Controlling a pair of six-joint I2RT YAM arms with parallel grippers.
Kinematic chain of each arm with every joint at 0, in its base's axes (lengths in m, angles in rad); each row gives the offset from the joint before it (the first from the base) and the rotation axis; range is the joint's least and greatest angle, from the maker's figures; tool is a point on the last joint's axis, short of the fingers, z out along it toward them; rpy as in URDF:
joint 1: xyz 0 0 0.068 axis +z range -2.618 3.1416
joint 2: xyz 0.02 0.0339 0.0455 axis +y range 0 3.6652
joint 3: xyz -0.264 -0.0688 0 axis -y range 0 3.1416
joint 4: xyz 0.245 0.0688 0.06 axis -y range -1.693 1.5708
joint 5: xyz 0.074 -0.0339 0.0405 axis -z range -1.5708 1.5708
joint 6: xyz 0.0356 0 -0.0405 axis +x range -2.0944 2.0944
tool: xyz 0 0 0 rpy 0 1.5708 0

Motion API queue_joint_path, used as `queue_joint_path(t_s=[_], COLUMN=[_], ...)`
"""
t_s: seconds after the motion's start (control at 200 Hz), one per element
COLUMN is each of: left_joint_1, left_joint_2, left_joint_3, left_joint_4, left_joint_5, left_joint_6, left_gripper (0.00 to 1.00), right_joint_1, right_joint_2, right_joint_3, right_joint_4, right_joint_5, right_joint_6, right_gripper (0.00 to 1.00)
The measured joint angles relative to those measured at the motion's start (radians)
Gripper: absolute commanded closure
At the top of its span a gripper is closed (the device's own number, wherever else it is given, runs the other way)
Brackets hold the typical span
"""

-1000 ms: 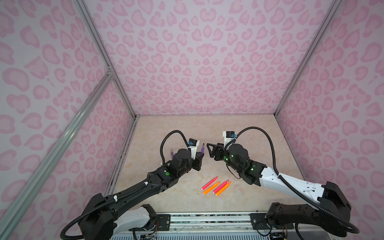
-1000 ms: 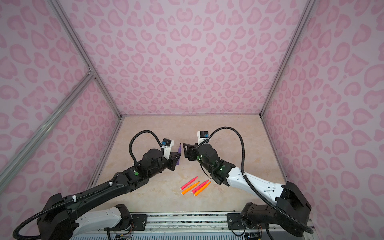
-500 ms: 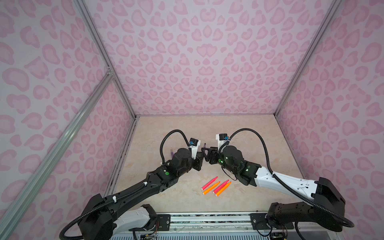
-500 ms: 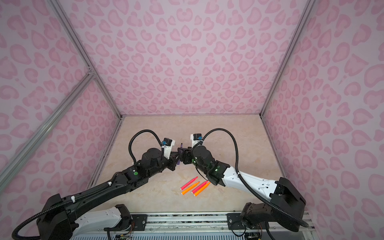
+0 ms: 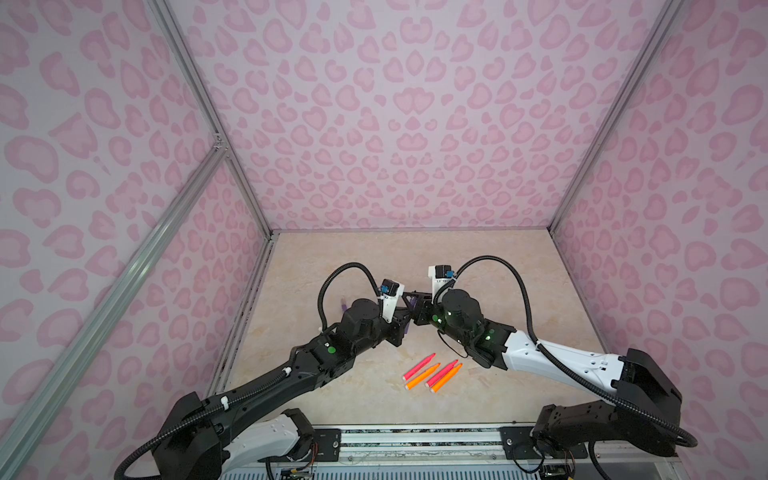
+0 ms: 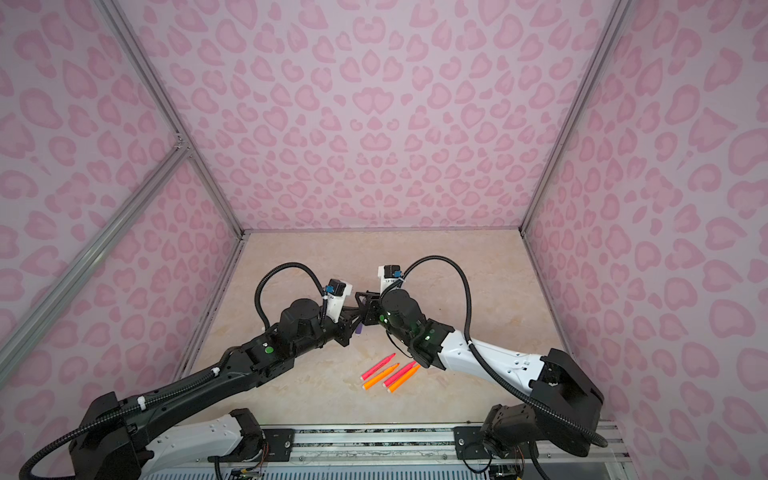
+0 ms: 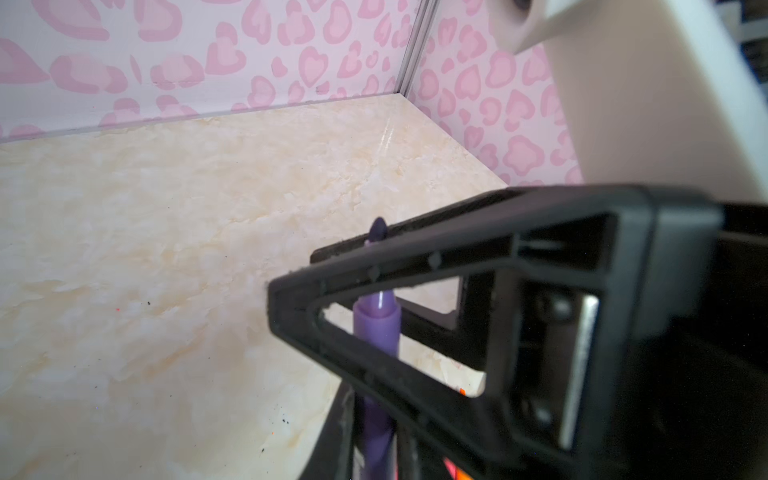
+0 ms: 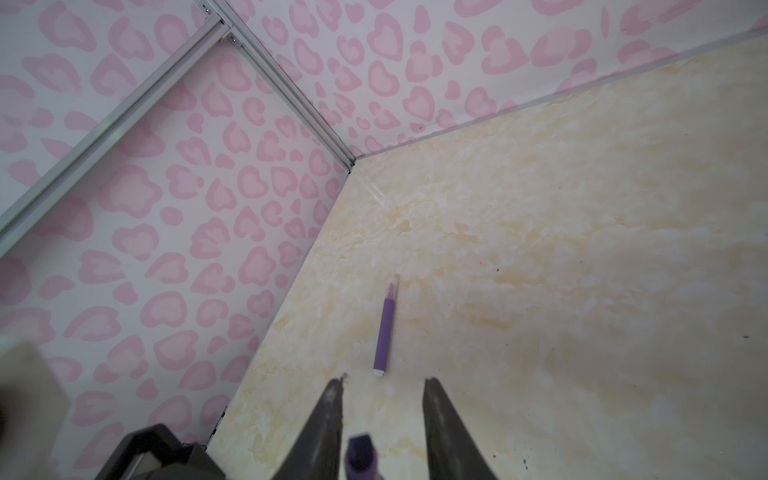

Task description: Insert the pens into the pen caps

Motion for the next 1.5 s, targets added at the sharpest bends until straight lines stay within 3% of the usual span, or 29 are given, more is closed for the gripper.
queue_joint_path(t_s=[0.155, 0.32, 0.545, 0.715, 1.035, 1.15, 1.24, 1.355, 1.425, 1.5], left_joint_1=[-0.002, -0.004, -0.004, -0.003, -0.002, -0.002, -0.002, 0.000, 0.000, 0.001], left_joint_2=[0.006, 0.011, 0.037, 0.066, 0.066, 0.067, 0.067, 0.065, 0.055, 0.032], left_joint_3=[0.002, 0.002, 0.017, 0.031, 0.030, 0.030, 0.030, 0.030, 0.028, 0.019], left_joint_4=[0.000, -0.003, -0.001, -0.001, -0.029, -0.029, -0.029, -0.037, -0.046, -0.047], left_joint_5=[-0.001, -0.009, -0.003, 0.014, 0.017, 0.017, 0.016, -0.001, -0.010, -0.018], left_joint_6=[0.003, 0.002, 0.003, 0.003, 0.002, 0.002, 0.001, -0.008, -0.017, -0.021], left_gripper=[0.96, 0.96, 0.82, 0.81, 0.66, 0.70, 0.86, 0.97, 0.97, 0.97], right_joint_1=[0.001, 0.001, -0.003, -0.006, -0.003, -0.003, -0.003, -0.002, 0.000, 0.003], right_joint_2=[-0.001, -0.001, -0.003, -0.003, 0.008, 0.008, 0.012, 0.025, 0.032, 0.032], right_joint_3=[-0.001, -0.008, -0.009, -0.011, -0.008, -0.006, -0.006, -0.003, 0.005, 0.012], right_joint_4=[0.000, 0.003, -0.003, -0.018, 0.007, 0.013, 0.018, 0.024, 0.024, 0.025], right_joint_5=[-0.015, -0.015, -0.006, 0.011, -0.013, -0.018, -0.026, -0.033, -0.039, -0.046], right_joint_6=[0.017, 0.026, 0.033, 0.037, 0.044, 0.044, 0.043, 0.043, 0.043, 0.043], right_gripper=[0.90, 0.95, 0.96, 0.97, 0.98, 0.98, 0.98, 0.98, 0.89, 0.61])
